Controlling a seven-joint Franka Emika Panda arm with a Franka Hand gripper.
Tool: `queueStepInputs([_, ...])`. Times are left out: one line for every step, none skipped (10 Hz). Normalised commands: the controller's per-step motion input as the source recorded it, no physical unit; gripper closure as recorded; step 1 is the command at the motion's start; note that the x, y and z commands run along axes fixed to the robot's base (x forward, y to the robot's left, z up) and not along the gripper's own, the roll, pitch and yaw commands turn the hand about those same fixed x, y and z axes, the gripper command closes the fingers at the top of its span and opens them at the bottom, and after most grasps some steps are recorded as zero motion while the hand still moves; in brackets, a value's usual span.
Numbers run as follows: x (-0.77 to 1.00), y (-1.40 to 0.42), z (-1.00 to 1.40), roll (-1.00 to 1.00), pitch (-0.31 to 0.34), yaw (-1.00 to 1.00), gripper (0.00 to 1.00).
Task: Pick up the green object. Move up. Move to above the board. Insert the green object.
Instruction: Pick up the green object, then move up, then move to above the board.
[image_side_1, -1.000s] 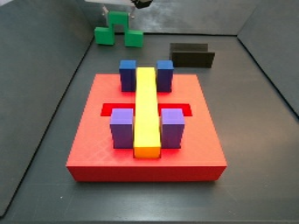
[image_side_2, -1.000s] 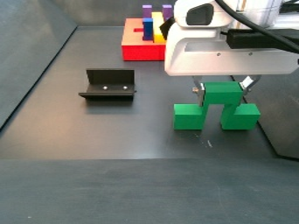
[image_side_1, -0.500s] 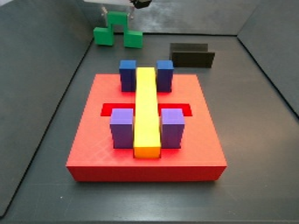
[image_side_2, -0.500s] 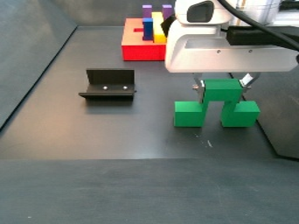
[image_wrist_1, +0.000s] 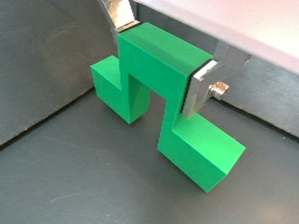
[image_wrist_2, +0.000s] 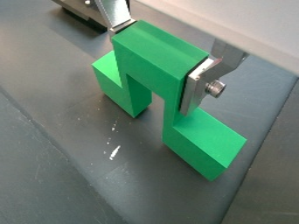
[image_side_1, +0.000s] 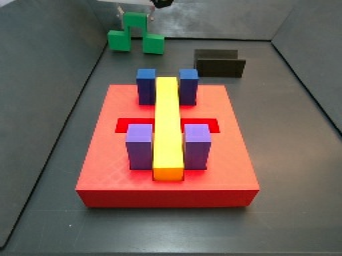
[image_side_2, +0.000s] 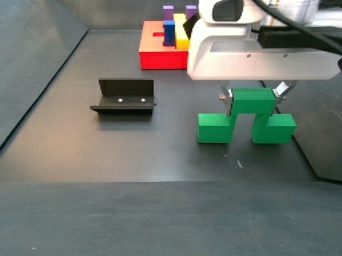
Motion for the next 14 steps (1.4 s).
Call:
queueStepInputs([0.0, 0.0, 0.0, 0.0, 0.0, 0.0, 1.0])
queueStepInputs([0.0, 0.0, 0.0, 0.0, 0.0, 0.0, 1.0])
queueStepInputs([0.0, 0.0, 0.0, 0.0, 0.0, 0.0, 1.0])
queueStepInputs([0.0, 0.0, 0.83, 0.0, 0.0, 0.0, 1.0])
queueStepInputs([0.05, -0.02, 0.87, 0.0, -0.023, 0.04, 1.0])
queueStepInputs([-0.01, -0.02, 0.63, 0.03, 0.028, 0.03, 1.0])
queueStepInputs([0.0, -0.01, 0.33, 0.08, 0.025, 0.03, 1.0])
queueStepInputs([0.0, 0.0, 1.4, 0.0, 0.0, 0.0, 1.0])
queueStepInputs([-0.02, 0.01, 1.4, -0.04, 0.013, -0.01, 1.0])
queueStepInputs([-0.06, 0.0, 1.4, 0.0, 0.016, 0.0, 1.0])
queueStepInputs([-0.05, 0.0, 1.4, 0.01, 0.008, 0.0, 1.0])
queueStepInputs([0.03, 0.01, 1.4, -0.01, 0.05, 0.0, 1.0])
queueStepInputs([0.04, 0.01, 0.74, 0.0, 0.094, -0.01, 1.0])
queueStepInputs([0.03, 0.0, 0.25, 0.0, 0.074, 0.0, 1.0])
